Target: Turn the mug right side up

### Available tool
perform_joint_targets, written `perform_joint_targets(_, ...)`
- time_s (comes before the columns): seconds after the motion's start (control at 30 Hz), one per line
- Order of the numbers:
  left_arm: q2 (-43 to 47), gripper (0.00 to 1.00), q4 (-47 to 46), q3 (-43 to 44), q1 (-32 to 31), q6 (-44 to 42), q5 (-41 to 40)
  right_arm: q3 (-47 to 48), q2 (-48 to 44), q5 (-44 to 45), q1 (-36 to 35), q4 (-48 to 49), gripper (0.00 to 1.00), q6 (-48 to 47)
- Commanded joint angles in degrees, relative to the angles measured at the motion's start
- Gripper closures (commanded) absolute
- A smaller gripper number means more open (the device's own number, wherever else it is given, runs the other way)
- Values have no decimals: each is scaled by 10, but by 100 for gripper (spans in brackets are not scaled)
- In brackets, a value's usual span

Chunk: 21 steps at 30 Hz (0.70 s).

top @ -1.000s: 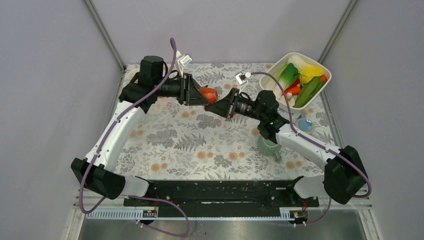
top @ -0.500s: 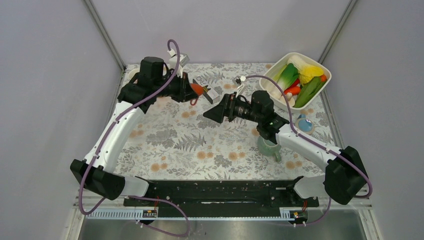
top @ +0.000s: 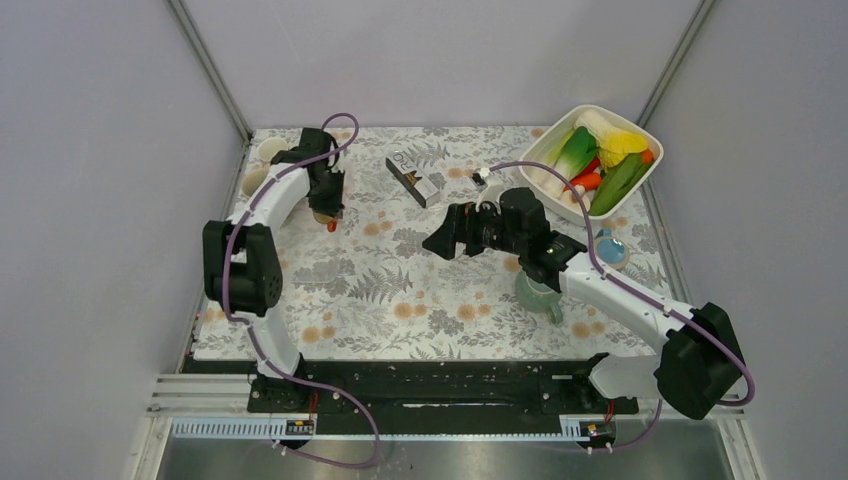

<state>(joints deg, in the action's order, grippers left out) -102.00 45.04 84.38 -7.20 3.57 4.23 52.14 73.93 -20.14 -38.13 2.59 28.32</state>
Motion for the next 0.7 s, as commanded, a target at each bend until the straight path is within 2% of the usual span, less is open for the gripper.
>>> perform_joint_targets(0.0, -60, 100, 34, 103, 24, -8, -57, -6, -31, 32, -2, -22, 1, -36)
perform_joint_targets(0.17, -139, 100, 62, 172, 47, -2, -63, -12, -36, 43, -1, -22, 1, -45)
perform_joint_targets(0.5, -190, 100, 82, 194, 49, 28, -29, -14, -35, 52, -2, -46, 1, -52)
perform_joint_targets(0.57, -198, 93, 82, 199, 49, 30, -22, -15, -32, 52, -1, -46, 1, -52)
perform_joint_targets(0.67, -208, 73, 83, 206, 49, 32, -13, -13, -33, 55, -2, -55, 1, -56)
